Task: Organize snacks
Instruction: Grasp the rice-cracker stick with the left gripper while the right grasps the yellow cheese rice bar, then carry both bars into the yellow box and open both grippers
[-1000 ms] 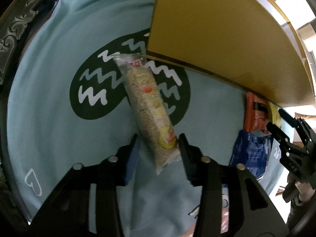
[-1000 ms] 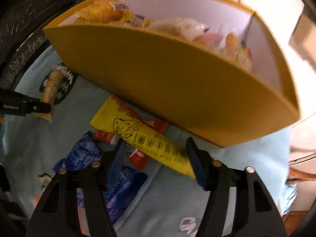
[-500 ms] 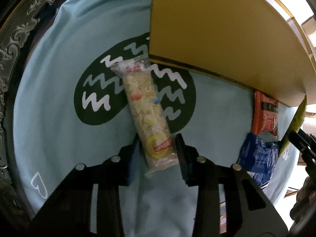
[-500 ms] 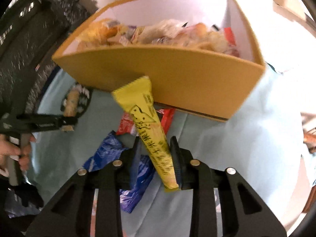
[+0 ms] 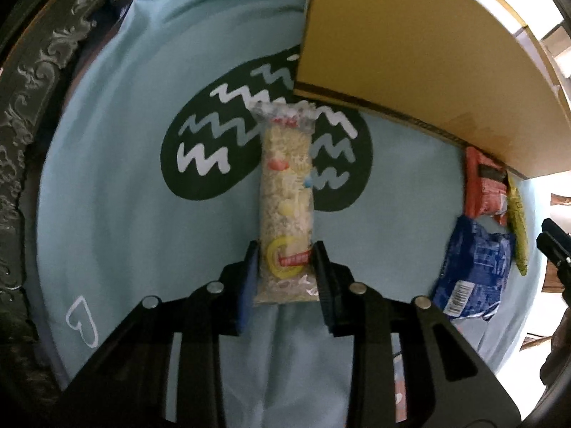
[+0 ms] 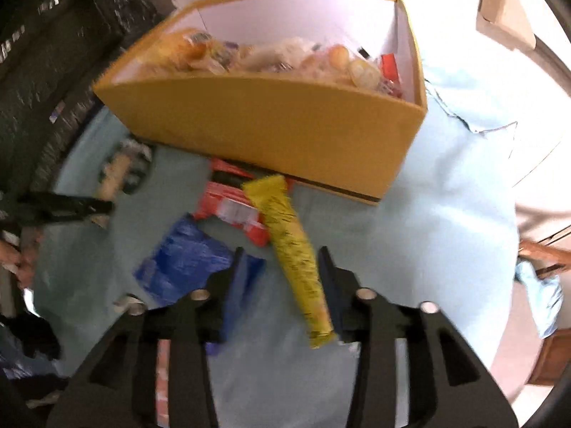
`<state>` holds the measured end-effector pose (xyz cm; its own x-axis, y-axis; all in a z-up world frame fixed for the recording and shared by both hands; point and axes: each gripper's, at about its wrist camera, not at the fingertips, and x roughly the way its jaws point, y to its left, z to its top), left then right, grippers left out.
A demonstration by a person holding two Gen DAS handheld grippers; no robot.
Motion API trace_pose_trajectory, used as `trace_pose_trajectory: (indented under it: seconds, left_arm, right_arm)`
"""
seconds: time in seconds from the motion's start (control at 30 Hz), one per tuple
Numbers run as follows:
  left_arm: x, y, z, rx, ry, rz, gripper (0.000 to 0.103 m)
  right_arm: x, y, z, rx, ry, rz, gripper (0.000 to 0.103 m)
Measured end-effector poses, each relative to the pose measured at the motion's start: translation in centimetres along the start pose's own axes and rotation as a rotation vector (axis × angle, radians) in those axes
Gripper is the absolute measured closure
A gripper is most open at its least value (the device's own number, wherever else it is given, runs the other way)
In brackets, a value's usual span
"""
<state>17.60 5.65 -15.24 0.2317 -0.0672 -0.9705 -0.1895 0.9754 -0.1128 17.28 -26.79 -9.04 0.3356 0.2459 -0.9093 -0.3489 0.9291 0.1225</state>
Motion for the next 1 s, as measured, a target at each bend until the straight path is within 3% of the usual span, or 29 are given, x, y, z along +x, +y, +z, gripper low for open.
trace_pose_trajectory:
  seconds: [0.07, 0.3, 0.37, 0.4, 0.43, 0.57, 0.67, 0.8, 1.0]
  left_arm:
    - [0.2, 0.0, 0.2, 0.001, 0.000, 0.009, 0.072]
    - [1.5, -0.2, 1.7, -0.007, 0.005, 0.028, 0.065]
    - [1.6, -0.1, 2.0, -0.007, 0.005, 0.022, 0.062]
    - [1.6, -0.1, 2.1, -0.003, -0.001, 0.030, 0.063]
    - [1.7, -0.2, 2.2, 0.000, -0.012, 0.061, 0.075]
    - [0.9, -1.7, 1.5, -0.002, -0.027, 0.051, 0.075]
    - [-0.5, -1.5, 0.5, 0.003, -0.049, 0.039, 0.075]
    - [-3.3, -0.5, -0.7, 0.009, -0.085, 0.018, 0.075]
    - [-9.4, -1.4, -1.5, 0.057, -0.153, -0.019, 0.075]
  right_arm:
    - [0.9, -0.2, -0.2, -0.055, 0.027, -0.037, 0.049]
    - [4.1, -0.6, 0.3, -0.092, 0.080, -0.024, 0.049]
    - [4.7, -0.3, 0.4, -0.099, 0.092, -0.042, 0.074]
    - [4.7, 0.0, 0.5, -0.114, 0.089, -0.066, 0.078]
    - [4.6, 0.2, 0.6, -0.126, 0.092, -0.074, 0.082]
    - [2.8, 0.7, 0.2, -0.111, 0.048, -0.089, 0.083]
    - [0.3, 0.4, -0.2, -0.046, -0.004, -0.036, 0.083]
    - [-2.8, 0.5, -0.7, 0.003, -0.054, 0.032, 0.083]
    - [-5.9, 0.8, -0.8, 0.027, -0.099, 0.058, 0.083]
